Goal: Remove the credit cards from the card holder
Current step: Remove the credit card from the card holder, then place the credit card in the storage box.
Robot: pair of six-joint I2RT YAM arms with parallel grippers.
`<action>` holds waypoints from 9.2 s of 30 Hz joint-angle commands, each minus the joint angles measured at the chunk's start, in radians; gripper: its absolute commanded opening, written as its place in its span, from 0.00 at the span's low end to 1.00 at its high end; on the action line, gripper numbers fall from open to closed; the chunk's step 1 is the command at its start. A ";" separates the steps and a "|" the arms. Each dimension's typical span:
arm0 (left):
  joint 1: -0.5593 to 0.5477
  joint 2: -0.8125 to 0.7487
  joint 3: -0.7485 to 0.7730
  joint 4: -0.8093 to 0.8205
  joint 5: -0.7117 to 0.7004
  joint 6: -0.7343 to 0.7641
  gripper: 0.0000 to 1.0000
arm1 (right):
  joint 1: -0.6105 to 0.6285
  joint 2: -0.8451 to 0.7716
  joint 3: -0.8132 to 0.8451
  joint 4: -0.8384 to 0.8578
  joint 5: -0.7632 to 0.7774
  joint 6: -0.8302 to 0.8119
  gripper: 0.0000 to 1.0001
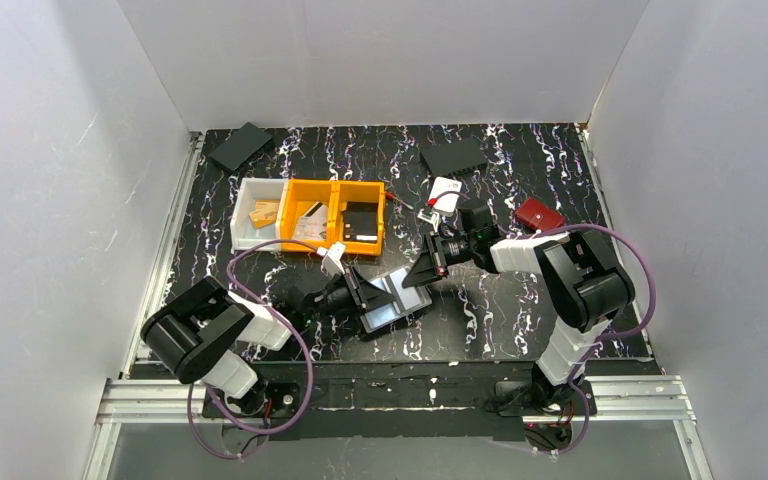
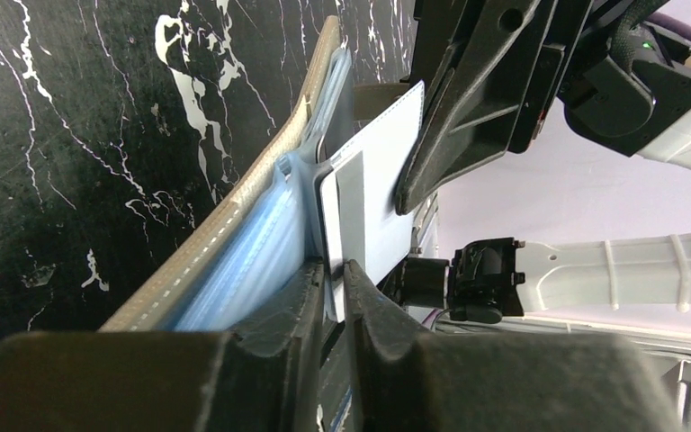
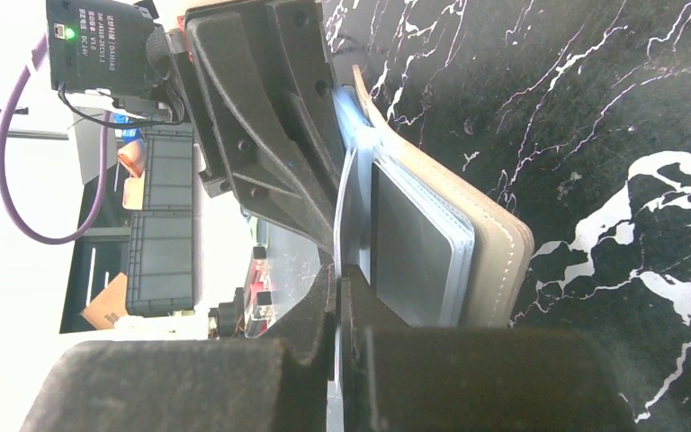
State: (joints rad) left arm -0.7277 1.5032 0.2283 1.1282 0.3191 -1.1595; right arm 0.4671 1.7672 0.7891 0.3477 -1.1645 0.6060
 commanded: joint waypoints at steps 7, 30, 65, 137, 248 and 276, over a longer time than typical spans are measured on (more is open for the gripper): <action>0.009 0.045 0.033 0.161 0.036 0.002 0.00 | 0.021 -0.024 0.036 -0.089 -0.055 -0.091 0.12; 0.056 0.089 -0.067 0.248 0.079 0.017 0.00 | 0.007 0.020 0.077 -0.230 -0.046 -0.226 0.15; 0.080 0.143 -0.020 0.288 0.156 -0.038 0.00 | 0.000 0.027 0.070 -0.195 -0.067 -0.188 0.14; 0.040 -0.326 0.223 -0.501 0.253 0.305 0.00 | -0.058 0.009 0.382 -1.465 -0.273 -1.581 0.90; -0.129 -0.396 0.688 -1.406 0.120 1.232 0.00 | -0.009 -0.692 -0.063 -0.324 -0.018 -0.639 0.98; -0.164 -0.281 0.803 -1.395 0.202 1.237 0.00 | 0.114 -0.641 -0.012 -0.446 -0.021 -0.855 0.37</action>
State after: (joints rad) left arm -0.8829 1.2102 0.9848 -0.2691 0.5079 0.0700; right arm 0.5617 1.1198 0.7223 -0.1032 -1.1545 -0.2298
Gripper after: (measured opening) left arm 0.009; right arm 0.414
